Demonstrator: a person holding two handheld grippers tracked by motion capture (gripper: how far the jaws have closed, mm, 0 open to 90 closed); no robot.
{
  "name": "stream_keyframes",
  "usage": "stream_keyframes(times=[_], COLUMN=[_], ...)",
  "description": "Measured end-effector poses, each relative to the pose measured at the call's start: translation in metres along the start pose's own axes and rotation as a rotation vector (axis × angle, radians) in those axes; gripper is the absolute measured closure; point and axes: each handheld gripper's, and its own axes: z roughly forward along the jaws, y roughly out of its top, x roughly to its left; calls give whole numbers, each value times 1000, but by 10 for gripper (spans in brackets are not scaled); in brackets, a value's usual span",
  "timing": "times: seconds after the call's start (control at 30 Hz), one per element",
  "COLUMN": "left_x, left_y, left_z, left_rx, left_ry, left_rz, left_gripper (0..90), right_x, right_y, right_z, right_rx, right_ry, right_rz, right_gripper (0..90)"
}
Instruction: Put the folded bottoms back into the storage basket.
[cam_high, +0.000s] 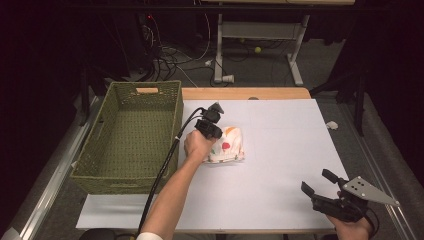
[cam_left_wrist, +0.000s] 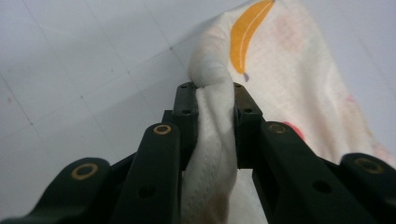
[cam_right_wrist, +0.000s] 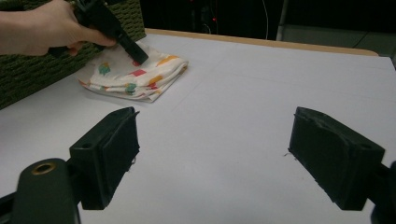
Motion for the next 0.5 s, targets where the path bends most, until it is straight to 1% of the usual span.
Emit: stream_keyframes(times=[0.03, 0.07, 0.23, 0.3, 0.5], left_x=[-2, -2, -10, -12, -15], left_y=[1, 1, 3, 3, 2], left_z=[-4, -4, -26, -35, -54], left_rx=[-8, -8, -53, -71, -103], left_ry=[-7, -7, -34, -48, -68], left_rz=[6, 6, 50, 75, 103], left_gripper=[741, 741, 746, 746, 747], right_x=[0, 0, 1, 1, 1], right_y=[0, 0, 0, 0, 0], right_z=[0, 0, 1, 0, 1], right_rx=[-1, 0, 2, 4, 3], right_ry=[-1, 0, -2, -2, -11], right_rz=[1, 0, 2, 0, -1], right_gripper=[163, 163, 162, 163, 166])
